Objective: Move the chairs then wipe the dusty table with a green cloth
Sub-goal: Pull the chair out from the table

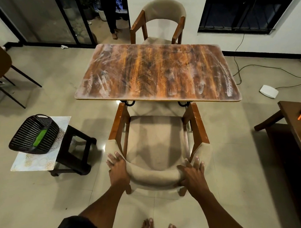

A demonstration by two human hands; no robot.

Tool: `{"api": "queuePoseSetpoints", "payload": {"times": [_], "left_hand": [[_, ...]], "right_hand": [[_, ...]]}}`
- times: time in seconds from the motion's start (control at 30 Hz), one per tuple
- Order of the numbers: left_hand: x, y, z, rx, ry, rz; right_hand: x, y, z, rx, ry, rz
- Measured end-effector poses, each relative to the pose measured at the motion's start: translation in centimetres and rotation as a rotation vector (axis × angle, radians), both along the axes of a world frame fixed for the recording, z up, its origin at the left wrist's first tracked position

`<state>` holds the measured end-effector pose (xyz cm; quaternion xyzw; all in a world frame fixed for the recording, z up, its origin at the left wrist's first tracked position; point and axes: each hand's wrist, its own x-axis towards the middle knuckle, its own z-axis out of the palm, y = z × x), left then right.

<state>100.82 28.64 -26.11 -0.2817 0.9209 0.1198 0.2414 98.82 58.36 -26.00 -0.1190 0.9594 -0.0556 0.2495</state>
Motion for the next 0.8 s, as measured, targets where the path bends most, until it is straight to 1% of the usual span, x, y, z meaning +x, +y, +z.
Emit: {"api": "queuePoseSetpoints", "payload": {"times": [0.27,0.47,0.63,0.73,0.8], "left_hand": [[-1.6,-0.5,1.1,-0.006,0.049,0.01],[-2.0,-1.3,-0.1,0.028,0.049,0.003],[-2.3,-1.1,-0.3,0.003,0.0,-0.042],[-2.9,-1.5,-0.2,-0.042,-0.024,-0.061],[-3.6,-1.5,0.5,-0.054,-0.074,-0.097]], "right_hand": [[-1.4,-0.6,0.3,-0.032,0.02,-0.024],[-1.2,-1.1,-0.3,-0.017,0.029,-0.014],[-1.5,-1.3,0.3,-0.008,-0.006,-0.022],[-1.6,-1.0,1.1,-0.062,-0.033,-0.044],[-1.9,0.1,2.2,-0.121,-0.059,-0.041]]}}
